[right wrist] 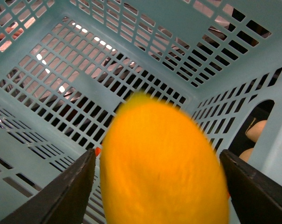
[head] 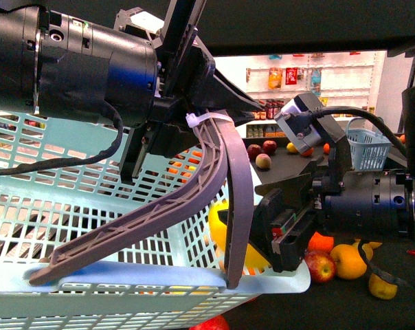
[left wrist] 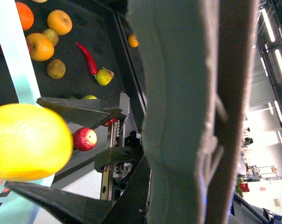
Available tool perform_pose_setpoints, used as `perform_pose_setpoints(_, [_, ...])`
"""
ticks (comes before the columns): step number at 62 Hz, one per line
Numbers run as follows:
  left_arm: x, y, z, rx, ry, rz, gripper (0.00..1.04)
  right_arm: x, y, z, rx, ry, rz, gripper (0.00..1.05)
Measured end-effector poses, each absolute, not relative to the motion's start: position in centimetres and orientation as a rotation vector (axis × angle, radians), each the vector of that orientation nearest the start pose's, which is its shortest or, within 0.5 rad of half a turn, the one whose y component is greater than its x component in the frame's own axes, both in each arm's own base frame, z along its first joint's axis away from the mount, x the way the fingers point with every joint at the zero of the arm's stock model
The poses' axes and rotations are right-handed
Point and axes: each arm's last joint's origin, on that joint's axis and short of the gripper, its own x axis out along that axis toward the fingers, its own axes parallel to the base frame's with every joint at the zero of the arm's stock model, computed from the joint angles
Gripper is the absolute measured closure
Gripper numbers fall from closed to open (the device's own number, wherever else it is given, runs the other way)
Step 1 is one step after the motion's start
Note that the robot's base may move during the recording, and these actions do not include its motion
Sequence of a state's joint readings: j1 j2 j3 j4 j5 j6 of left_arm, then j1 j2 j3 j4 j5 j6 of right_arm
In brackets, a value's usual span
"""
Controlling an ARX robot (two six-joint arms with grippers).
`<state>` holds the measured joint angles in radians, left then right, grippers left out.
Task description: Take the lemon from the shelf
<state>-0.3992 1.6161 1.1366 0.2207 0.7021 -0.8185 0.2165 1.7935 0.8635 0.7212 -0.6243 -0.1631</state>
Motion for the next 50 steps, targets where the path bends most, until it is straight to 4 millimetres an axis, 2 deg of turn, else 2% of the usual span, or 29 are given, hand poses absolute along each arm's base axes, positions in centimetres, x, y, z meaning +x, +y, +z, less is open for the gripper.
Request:
perform_pose_setpoints(5, [32.8, -15.9, 28.4, -0.773, 0.706, -0.922, 0.97, 35.6, 9.2, 18.9, -0.085, 0.119, 0.800, 0.01])
perform_pose_setpoints(11, [32.8, -15.9, 28.4, -0.774, 0.707, -0.922, 0.97, 36.2, 8.2, 19.7, -0.081, 0.120, 0.703, 0.03])
perform_pose_setpoints(17, [32.8, -15.9, 28.4, -0.772, 0.703, -0.919, 0.97, 36.3, 6.3, 20.8, -0.078, 0.140, 0.538, 0.02])
perform_pose_setpoints(23, [32.8, -15.9, 28.4, -0.773, 0.703, -0.918, 0.97, 35.0, 4.0, 23.0, -0.076, 0.091, 0.344, 0.02])
perform_pose_setpoints(28, [32.8, -15.9, 28.4, -0.773, 0.704, -0.919, 0.97, 30.8, 1.9, 25.1, -0.068, 0.040, 0.151, 0.02])
perform_pose_setpoints(29, [32.8, -15.9, 28.4, -0.773, 0.704, -0.919, 0.97, 29.3, 1.6, 25.4, -0.067, 0.032, 0.115, 0.02])
perform_pose_setpoints(35, [32.8, -15.9, 28.4, -0.773, 0.707, -0.924, 0.97, 22.3, 0.7, 25.0, -0.037, 0.057, -0.001, 0.02])
perform_pose_setpoints(47, [32.8, -15.9, 28.4, -0.773, 0.704, -0.919, 0.97, 14.9, -0.2, 24.5, 0.001, 0.067, -0.151, 0.02])
perform_pose_setpoints(50, [32.8, -15.9, 28.4, -0.773, 0.705, -0.920, 0.97, 13.2, -0.2, 24.2, 0.002, 0.061, -0.096, 0.08])
